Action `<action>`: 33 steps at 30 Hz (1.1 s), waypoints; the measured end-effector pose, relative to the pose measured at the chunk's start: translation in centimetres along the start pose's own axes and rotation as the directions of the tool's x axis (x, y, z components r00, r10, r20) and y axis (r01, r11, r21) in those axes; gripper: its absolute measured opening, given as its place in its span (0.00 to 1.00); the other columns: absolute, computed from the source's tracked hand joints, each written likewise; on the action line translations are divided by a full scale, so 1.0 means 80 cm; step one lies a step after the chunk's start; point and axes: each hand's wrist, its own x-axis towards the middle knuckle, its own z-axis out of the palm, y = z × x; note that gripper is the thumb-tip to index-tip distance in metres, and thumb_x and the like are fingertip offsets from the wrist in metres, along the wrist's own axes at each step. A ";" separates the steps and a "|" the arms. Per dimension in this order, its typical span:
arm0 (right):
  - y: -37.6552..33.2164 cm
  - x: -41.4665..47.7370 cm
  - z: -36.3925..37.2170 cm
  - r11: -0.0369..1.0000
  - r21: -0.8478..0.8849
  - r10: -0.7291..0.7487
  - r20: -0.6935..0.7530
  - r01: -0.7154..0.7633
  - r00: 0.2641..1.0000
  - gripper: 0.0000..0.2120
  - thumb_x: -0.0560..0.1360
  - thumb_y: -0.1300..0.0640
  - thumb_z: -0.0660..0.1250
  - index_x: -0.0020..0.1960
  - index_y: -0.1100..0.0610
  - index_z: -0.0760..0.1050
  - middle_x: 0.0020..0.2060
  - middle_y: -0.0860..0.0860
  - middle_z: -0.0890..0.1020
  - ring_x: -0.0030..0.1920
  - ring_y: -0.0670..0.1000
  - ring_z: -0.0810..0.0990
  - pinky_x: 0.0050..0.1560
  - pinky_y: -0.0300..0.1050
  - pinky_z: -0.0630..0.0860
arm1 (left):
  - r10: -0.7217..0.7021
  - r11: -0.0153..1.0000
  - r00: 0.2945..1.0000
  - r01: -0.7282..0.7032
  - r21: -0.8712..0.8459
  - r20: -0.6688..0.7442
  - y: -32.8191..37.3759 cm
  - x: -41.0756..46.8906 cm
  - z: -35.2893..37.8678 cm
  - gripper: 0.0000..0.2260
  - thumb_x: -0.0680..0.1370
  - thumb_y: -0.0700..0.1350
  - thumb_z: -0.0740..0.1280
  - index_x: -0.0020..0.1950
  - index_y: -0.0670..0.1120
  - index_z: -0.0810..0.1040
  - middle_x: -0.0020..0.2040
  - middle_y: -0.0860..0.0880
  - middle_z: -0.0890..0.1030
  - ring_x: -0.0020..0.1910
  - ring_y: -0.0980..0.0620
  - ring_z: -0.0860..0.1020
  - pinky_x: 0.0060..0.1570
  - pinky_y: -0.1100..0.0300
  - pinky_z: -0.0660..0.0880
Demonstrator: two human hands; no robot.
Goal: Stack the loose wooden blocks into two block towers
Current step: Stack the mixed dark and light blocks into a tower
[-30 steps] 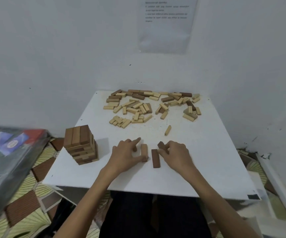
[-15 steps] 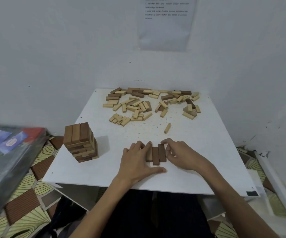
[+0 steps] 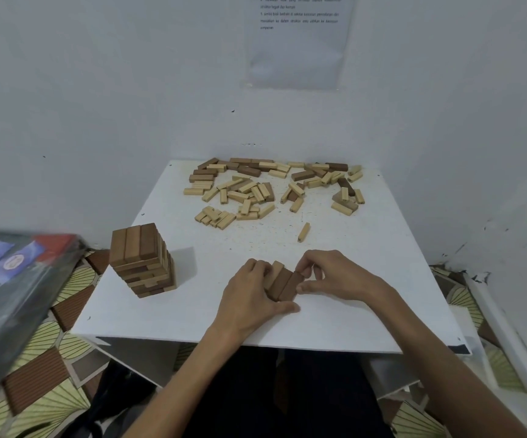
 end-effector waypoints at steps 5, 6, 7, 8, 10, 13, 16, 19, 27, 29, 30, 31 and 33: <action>-0.005 -0.003 0.003 0.993 -0.087 -0.068 0.105 0.078 0.992 0.36 0.75 0.46 0.75 0.78 0.46 0.63 0.46 0.41 0.76 0.47 0.32 0.71 0.47 0.30 0.66 | 0.090 0.996 0.984 -0.084 -0.043 0.151 -0.009 0.011 -0.015 0.33 0.66 0.59 0.81 0.66 0.49 0.78 0.58 0.55 0.77 0.50 0.56 0.75 0.48 0.65 0.68; -0.006 -0.003 0.005 0.991 -0.104 -0.073 0.113 0.085 0.991 0.36 0.75 0.46 0.75 0.78 0.47 0.64 0.47 0.40 0.76 0.48 0.31 0.71 0.48 0.29 0.66 | 0.107 0.994 0.975 -0.099 -0.053 0.195 -0.010 0.015 -0.020 0.33 0.66 0.57 0.81 0.67 0.48 0.77 0.58 0.55 0.77 0.50 0.56 0.75 0.46 0.65 0.68; -0.008 -0.003 0.006 0.989 -0.119 -0.079 0.116 0.093 0.990 0.35 0.74 0.46 0.75 0.77 0.48 0.65 0.47 0.40 0.76 0.49 0.30 0.70 0.47 0.27 0.65 | 0.120 0.992 0.966 -0.110 -0.058 0.228 -0.012 0.018 -0.026 0.33 0.66 0.55 0.81 0.68 0.49 0.77 0.58 0.55 0.77 0.50 0.56 0.75 0.46 0.66 0.69; -0.010 -0.003 0.007 0.988 -0.121 -0.082 0.115 0.096 0.990 0.35 0.73 0.45 0.76 0.76 0.49 0.67 0.47 0.40 0.76 0.49 0.30 0.71 0.47 0.27 0.66 | 0.128 0.991 0.959 -0.117 -0.057 0.255 -0.014 0.021 -0.030 0.33 0.66 0.54 0.81 0.68 0.49 0.76 0.58 0.55 0.76 0.51 0.56 0.75 0.46 0.67 0.69; -0.010 -0.003 0.010 0.993 -0.086 -0.078 0.101 0.086 0.992 0.33 0.72 0.45 0.77 0.73 0.50 0.70 0.46 0.40 0.77 0.47 0.33 0.72 0.45 0.30 0.68 | 0.140 0.990 0.947 -0.128 -0.062 0.290 -0.018 0.024 -0.034 0.34 0.67 0.53 0.81 0.70 0.49 0.75 0.60 0.55 0.75 0.53 0.57 0.74 0.47 0.68 0.70; -0.007 -0.004 0.015 0.999 -0.024 -0.047 0.059 0.049 0.997 0.33 0.68 0.42 0.80 0.69 0.49 0.72 0.43 0.41 0.78 0.42 0.38 0.73 0.44 0.35 0.70 | 0.137 0.988 0.948 -0.111 -0.104 0.288 -0.023 0.022 -0.032 0.35 0.67 0.52 0.81 0.71 0.50 0.73 0.61 0.54 0.71 0.52 0.58 0.75 0.47 0.70 0.71; -0.007 -0.006 0.019 1.000 -0.004 -0.016 0.045 0.016 0.999 0.33 0.66 0.40 0.80 0.66 0.48 0.73 0.42 0.42 0.79 0.40 0.40 0.74 0.44 0.41 0.73 | 0.079 0.996 0.964 -0.085 0.012 0.255 -0.025 0.019 -0.033 0.37 0.67 0.57 0.80 0.73 0.53 0.69 0.60 0.53 0.68 0.52 0.52 0.74 0.50 0.61 0.71; -0.009 -0.006 0.020 1.000 0.017 -0.001 0.051 0.000 0.999 0.31 0.67 0.42 0.81 0.65 0.49 0.73 0.41 0.42 0.80 0.39 0.38 0.74 0.41 0.33 0.71 | 0.122 0.980 0.942 -0.164 0.111 0.314 -0.018 0.022 -0.034 0.34 0.71 0.58 0.76 0.74 0.51 0.70 0.54 0.54 0.73 0.51 0.52 0.73 0.50 0.60 0.69; -0.010 -0.005 0.024 0.999 0.040 0.026 0.044 -0.028 0.999 0.39 0.67 0.44 0.81 0.72 0.51 0.68 0.42 0.41 0.80 0.42 0.37 0.74 0.43 0.32 0.68 | 0.148 0.978 0.901 -0.195 0.075 0.408 -0.013 0.034 -0.044 0.28 0.73 0.53 0.76 0.70 0.46 0.72 0.51 0.52 0.77 0.48 0.51 0.76 0.47 0.59 0.74; -0.010 -0.008 0.023 1.000 0.003 0.020 0.055 -0.020 0.998 0.38 0.69 0.45 0.79 0.73 0.50 0.66 0.44 0.41 0.80 0.45 0.38 0.74 0.45 0.32 0.67 | 0.145 0.978 0.895 -0.193 0.073 0.422 -0.013 0.037 -0.046 0.28 0.73 0.53 0.76 0.70 0.46 0.72 0.51 0.51 0.77 0.48 0.51 0.76 0.47 0.60 0.73; -0.010 -0.008 0.022 1.000 -0.011 0.014 0.062 -0.013 0.998 0.36 0.69 0.47 0.79 0.72 0.50 0.67 0.44 0.41 0.80 0.45 0.39 0.74 0.45 0.32 0.67 | 0.146 0.979 0.892 -0.193 0.067 0.428 -0.014 0.038 -0.047 0.29 0.73 0.53 0.77 0.70 0.46 0.72 0.51 0.51 0.78 0.48 0.52 0.76 0.46 0.60 0.73; -0.011 -0.009 0.021 1.000 -0.014 0.009 0.065 -0.008 0.998 0.34 0.70 0.48 0.78 0.71 0.51 0.68 0.44 0.41 0.80 0.44 0.40 0.75 0.45 0.32 0.68 | 0.149 0.979 0.890 -0.193 0.060 0.432 -0.015 0.039 -0.048 0.29 0.73 0.53 0.77 0.70 0.46 0.72 0.51 0.51 0.78 0.47 0.52 0.76 0.46 0.61 0.72; -0.012 -0.008 0.020 1.000 -0.009 0.001 0.061 0.000 0.998 0.31 0.70 0.48 0.78 0.68 0.50 0.70 0.43 0.41 0.81 0.44 0.40 0.75 0.45 0.32 0.69 | 0.162 0.977 0.884 -0.207 0.057 0.438 -0.018 0.040 -0.050 0.30 0.73 0.54 0.77 0.70 0.47 0.72 0.51 0.51 0.77 0.47 0.52 0.75 0.46 0.61 0.72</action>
